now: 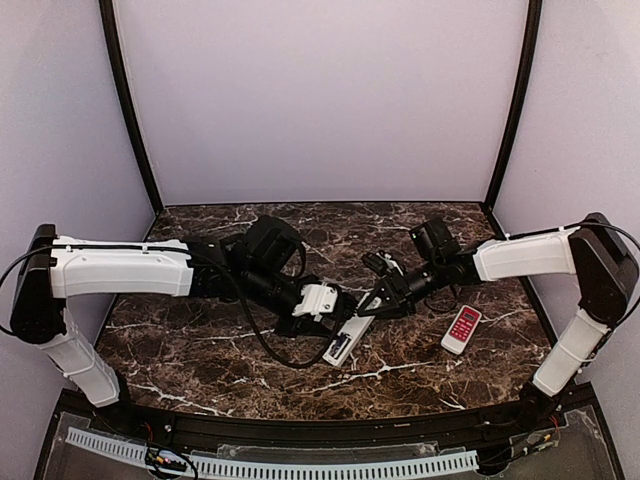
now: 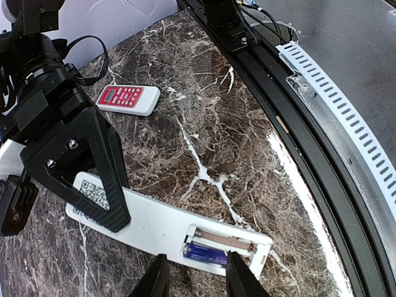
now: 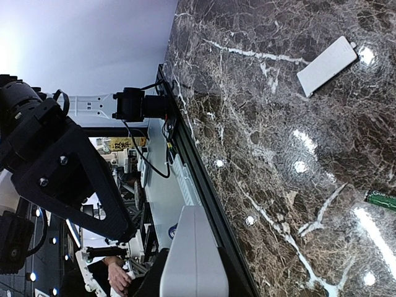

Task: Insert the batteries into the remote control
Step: Press the battery in the battery compartment.

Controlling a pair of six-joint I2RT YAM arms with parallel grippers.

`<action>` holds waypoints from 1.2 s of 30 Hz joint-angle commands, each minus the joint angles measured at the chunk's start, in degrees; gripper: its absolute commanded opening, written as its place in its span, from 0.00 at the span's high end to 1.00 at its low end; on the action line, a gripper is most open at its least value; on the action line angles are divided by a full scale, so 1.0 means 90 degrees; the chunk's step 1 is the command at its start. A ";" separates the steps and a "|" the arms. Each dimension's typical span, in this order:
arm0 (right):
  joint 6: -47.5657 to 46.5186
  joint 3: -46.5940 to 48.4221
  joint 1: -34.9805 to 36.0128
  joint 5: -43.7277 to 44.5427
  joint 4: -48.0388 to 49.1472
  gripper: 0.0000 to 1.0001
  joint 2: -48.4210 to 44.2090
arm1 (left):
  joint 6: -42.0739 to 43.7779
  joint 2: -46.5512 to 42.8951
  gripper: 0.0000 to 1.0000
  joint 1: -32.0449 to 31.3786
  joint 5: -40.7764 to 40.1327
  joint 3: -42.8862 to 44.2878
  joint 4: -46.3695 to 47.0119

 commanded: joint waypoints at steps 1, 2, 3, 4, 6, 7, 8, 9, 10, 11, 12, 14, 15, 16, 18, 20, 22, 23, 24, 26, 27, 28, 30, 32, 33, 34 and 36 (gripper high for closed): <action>-0.0059 0.0170 0.0145 -0.0143 -0.0006 1.00 0.0097 | -0.0056 0.0105 0.69 -0.0064 0.0110 0.0224 -0.0018; -0.0050 0.0168 0.0149 -0.0153 0.0002 1.00 0.0098 | -0.0057 0.0117 0.70 -0.0067 0.0114 0.0239 -0.0016; -0.0031 0.0173 0.0162 -0.0155 0.0019 1.00 0.0106 | -0.0057 0.0145 0.70 -0.0081 0.0124 0.0255 -0.0015; -0.0014 0.0173 0.0172 -0.0153 0.0035 1.00 0.0108 | -0.0057 0.0156 0.70 -0.0085 0.0132 0.0264 -0.0010; 0.0015 0.0167 0.0190 -0.0169 0.0068 1.00 0.0105 | -0.0058 0.0192 0.71 -0.0119 0.0142 0.0279 -0.0007; 0.0021 0.0168 0.0198 -0.0168 0.0078 1.00 0.0099 | -0.0053 0.0208 0.71 -0.0124 0.0133 0.0287 -0.0011; 0.0029 0.0168 0.0201 -0.0169 0.0087 1.00 0.0091 | -0.0050 0.0217 0.71 -0.0137 0.0127 0.0284 -0.0009; 0.0038 0.0163 0.0204 -0.0173 0.0098 1.00 0.0082 | -0.0041 0.0231 0.71 -0.0142 0.0126 0.0283 -0.0007; 0.0048 0.0150 0.0210 -0.0167 0.0107 1.00 0.0070 | -0.0039 0.0238 0.72 -0.0144 0.0125 0.0283 -0.0005; 0.0079 0.0145 0.0204 -0.0174 0.0151 1.00 0.0062 | -0.0026 0.0251 0.73 -0.0146 0.0135 0.0283 -0.0010; 0.0104 0.0142 0.0211 -0.0178 0.0197 1.00 0.0052 | -0.0022 0.0274 0.73 -0.0152 0.0161 0.0288 -0.0014; 0.0116 0.0157 0.0217 -0.0183 0.0209 1.00 0.0049 | -0.0019 0.0304 0.75 -0.0163 0.0151 0.0299 -0.0015; 0.0119 0.0162 0.0222 -0.0178 0.0208 1.00 0.0042 | -0.0016 0.0309 0.75 -0.0160 0.0143 0.0306 -0.0015; 0.0119 0.0161 0.0227 -0.0181 0.0215 1.00 0.0040 | -0.0007 0.0332 0.76 -0.0166 0.0124 0.0310 -0.0017; 0.0118 0.0166 0.0232 -0.0189 0.0217 1.00 0.0027 | 0.0005 0.0360 0.78 -0.0172 0.0116 0.0312 -0.0016; 0.0133 0.0167 0.0241 -0.0195 0.0236 1.00 0.0029 | 0.0019 0.0375 0.79 -0.0171 0.0115 0.0299 -0.0010; 0.0162 0.0166 0.0242 -0.0211 0.0268 1.00 0.0025 | 0.0021 0.0402 0.81 -0.0168 0.0103 0.0293 -0.0002; 0.0181 0.0168 0.0249 -0.0219 0.0291 1.00 0.0020 | 0.0016 0.0407 0.82 -0.0173 0.0085 0.0293 0.0001; 0.0188 0.0171 0.0249 -0.0217 0.0298 1.00 0.0006 | 0.0022 0.0418 0.83 -0.0169 0.0071 0.0285 -0.0003; 0.0204 0.0200 0.0251 -0.0231 0.0309 1.00 -0.0018 | 0.0017 0.0421 0.84 -0.0168 0.0017 0.0249 0.0009; 0.0213 0.0195 0.0252 -0.0238 0.0305 1.00 -0.0032 | 0.0019 0.0433 0.84 -0.0172 -0.0002 0.0233 0.0020; 0.0232 0.0193 0.0247 -0.0221 0.0323 1.00 -0.0051 | 0.0011 0.0442 0.85 -0.0170 -0.0012 0.0228 0.0017; 0.0274 0.0186 0.0261 -0.0227 0.0375 1.00 -0.0084 | 0.0000 0.0475 0.86 -0.0168 -0.0022 0.0225 -0.0001; 0.0296 0.0181 0.0261 -0.0213 0.0401 1.00 -0.0113 | 0.0007 0.0500 0.86 -0.0168 -0.0045 0.0216 -0.0052; 0.0310 0.0169 0.0259 -0.0220 0.0416 1.00 -0.0125 | 0.0010 0.0507 0.86 -0.0170 -0.0053 0.0202 -0.0063; 0.0316 0.0164 0.0256 -0.0214 0.0423 1.00 -0.0135 | 0.0006 0.0503 0.87 -0.0168 -0.0071 0.0184 -0.0076; 0.0329 0.0141 0.0260 -0.0231 0.0462 1.00 -0.0153 | -0.0014 0.0491 0.88 -0.0172 -0.0112 0.0151 -0.0087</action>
